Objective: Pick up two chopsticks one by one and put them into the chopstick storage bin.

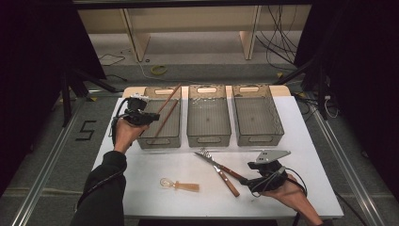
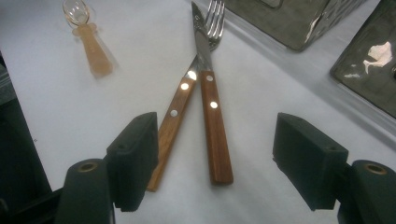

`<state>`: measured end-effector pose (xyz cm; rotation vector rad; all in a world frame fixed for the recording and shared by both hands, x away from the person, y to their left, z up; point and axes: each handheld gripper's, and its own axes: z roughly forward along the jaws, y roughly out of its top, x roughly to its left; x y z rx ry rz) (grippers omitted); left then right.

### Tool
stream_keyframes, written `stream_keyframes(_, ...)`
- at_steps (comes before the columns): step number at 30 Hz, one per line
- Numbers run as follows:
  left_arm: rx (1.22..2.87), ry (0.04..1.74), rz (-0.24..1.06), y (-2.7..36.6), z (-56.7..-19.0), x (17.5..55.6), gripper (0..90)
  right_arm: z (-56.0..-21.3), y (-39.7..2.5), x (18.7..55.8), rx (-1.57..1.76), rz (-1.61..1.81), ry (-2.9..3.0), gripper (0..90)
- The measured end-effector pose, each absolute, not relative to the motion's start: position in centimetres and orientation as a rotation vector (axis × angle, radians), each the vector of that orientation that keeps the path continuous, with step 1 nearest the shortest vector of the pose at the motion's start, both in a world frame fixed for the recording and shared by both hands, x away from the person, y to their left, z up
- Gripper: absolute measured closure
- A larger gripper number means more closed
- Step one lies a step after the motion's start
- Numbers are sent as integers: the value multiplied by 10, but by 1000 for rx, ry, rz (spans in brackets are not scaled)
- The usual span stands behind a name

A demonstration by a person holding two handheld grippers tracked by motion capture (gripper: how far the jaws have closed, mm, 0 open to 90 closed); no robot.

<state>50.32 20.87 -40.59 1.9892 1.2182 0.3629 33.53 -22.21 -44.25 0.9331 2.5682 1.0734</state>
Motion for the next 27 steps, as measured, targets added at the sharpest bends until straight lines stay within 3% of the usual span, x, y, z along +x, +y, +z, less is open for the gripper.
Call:
stream_keyframes(21, 1968, 1338, 334, 215, -431, 525, 825, -444, -221, 335, 924, 1084, 2588, 322)
stream_keyframes(27, 1970, 1351, 332, 214, -428, 522, 570, -443, -222, 336, 927, 1093, 2589, 322)
